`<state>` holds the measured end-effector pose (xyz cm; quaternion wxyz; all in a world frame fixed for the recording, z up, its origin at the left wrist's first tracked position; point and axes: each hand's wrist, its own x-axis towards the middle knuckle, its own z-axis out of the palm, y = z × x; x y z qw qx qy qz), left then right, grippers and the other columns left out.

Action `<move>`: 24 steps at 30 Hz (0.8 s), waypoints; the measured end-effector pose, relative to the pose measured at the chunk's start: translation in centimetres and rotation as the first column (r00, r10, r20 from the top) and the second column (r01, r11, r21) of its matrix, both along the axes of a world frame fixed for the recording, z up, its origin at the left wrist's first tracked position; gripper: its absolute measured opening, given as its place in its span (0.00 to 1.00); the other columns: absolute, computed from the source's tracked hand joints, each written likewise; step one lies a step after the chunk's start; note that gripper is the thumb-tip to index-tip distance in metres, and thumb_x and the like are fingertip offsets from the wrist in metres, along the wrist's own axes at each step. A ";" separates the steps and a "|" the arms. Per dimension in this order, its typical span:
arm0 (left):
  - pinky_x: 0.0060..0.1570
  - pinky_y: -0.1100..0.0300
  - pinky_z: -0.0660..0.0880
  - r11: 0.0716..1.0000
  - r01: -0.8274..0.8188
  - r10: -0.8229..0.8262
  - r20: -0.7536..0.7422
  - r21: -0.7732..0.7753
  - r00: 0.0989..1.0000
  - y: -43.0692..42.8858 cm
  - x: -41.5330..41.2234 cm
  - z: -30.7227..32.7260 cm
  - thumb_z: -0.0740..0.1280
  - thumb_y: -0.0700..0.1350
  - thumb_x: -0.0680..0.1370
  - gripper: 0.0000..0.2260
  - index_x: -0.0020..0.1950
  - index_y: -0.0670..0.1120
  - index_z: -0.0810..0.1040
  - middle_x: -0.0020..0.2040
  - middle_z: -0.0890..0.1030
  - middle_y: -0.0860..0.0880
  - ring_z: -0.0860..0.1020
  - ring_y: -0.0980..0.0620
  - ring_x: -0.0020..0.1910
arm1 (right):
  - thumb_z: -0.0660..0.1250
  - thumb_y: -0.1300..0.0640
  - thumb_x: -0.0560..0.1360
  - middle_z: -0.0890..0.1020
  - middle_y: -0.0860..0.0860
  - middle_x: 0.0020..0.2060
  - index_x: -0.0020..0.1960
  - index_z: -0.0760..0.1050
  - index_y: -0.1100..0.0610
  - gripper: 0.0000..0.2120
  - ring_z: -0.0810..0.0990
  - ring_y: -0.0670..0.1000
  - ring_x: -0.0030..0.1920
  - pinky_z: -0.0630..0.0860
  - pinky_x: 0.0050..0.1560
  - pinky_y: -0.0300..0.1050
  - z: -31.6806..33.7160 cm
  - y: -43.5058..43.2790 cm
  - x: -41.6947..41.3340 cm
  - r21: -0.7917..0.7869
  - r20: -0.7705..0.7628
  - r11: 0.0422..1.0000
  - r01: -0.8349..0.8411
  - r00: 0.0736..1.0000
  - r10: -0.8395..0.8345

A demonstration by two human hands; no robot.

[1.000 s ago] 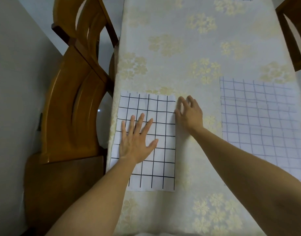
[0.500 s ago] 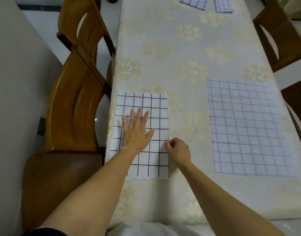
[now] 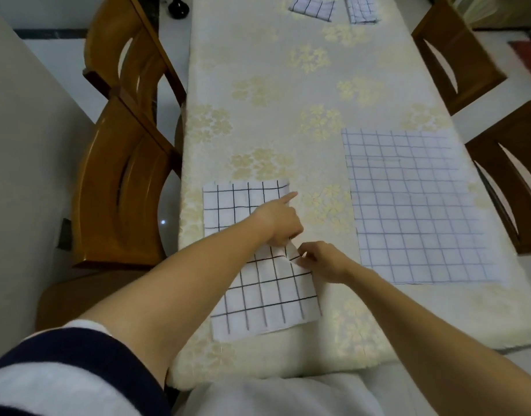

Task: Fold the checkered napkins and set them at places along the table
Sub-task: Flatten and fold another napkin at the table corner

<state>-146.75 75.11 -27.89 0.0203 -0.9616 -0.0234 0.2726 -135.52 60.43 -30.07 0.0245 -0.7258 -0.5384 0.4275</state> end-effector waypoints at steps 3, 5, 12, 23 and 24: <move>0.78 0.45 0.56 0.978 -0.174 0.175 -0.001 -0.117 0.985 1.2 -0.2 1.0 0.60 0.47 0.84 0.09 0.55 0.50 0.81 0.50 0.83 0.50 0.80 0.48 0.53 | 0.64 0.52 0.82 0.79 0.49 0.46 0.56 0.78 0.54 0.08 0.77 0.49 0.45 0.69 0.42 0.39 0.6 1.2 2.7 -0.062 0.062 0.993 -0.096 0.993 0.100; 0.63 0.49 0.74 0.880 -0.380 0.395 -0.005 -0.283 0.919 2.6 -0.9 1.9 0.64 0.53 0.84 0.10 0.59 0.50 0.81 0.56 0.82 0.48 0.80 0.47 0.53 | 0.64 0.51 0.82 0.80 0.49 0.50 0.59 0.79 0.55 0.10 0.78 0.50 0.48 0.70 0.47 0.40 1.1 2.6 4.5 -0.067 0.105 0.990 -0.122 0.986 0.129; 0.50 0.54 0.76 0.579 -0.669 0.742 -0.039 -0.466 0.670 7.1 -5.4 1.6 0.69 0.52 0.81 0.09 0.56 0.49 0.84 0.52 0.81 0.51 0.79 0.50 0.49 | 0.68 0.51 0.80 0.82 0.48 0.51 0.56 0.82 0.53 0.09 0.78 0.48 0.51 0.71 0.50 0.41 1.5 6.2 8.3 0.065 0.159 0.998 -0.023 0.987 0.012; 0.57 0.47 0.79 0.318 -0.775 0.926 0.002 -0.546 0.378 9.8 -8.9 -1.8 0.69 0.54 0.80 0.10 0.55 0.50 0.84 0.54 0.83 0.48 0.80 0.47 0.53 | 0.71 0.52 0.78 0.82 0.49 0.50 0.60 0.81 0.54 0.12 0.80 0.50 0.48 0.72 0.47 0.41 0.9 11.2 10.3 0.148 0.172 0.989 -0.016 0.985 -0.010; 0.57 0.47 0.79 0.304 -0.775 0.933 0.009 -0.555 0.360 10.0 -8.9 -2.0 0.69 0.54 0.80 0.10 0.55 0.50 0.84 0.54 0.83 0.48 0.80 0.47 0.53 | 0.72 0.51 0.78 0.83 0.50 0.50 0.60 0.81 0.55 0.13 0.79 0.49 0.48 0.72 0.48 0.41 0.7 11.5 10.4 0.124 0.179 0.992 -0.040 0.984 0.017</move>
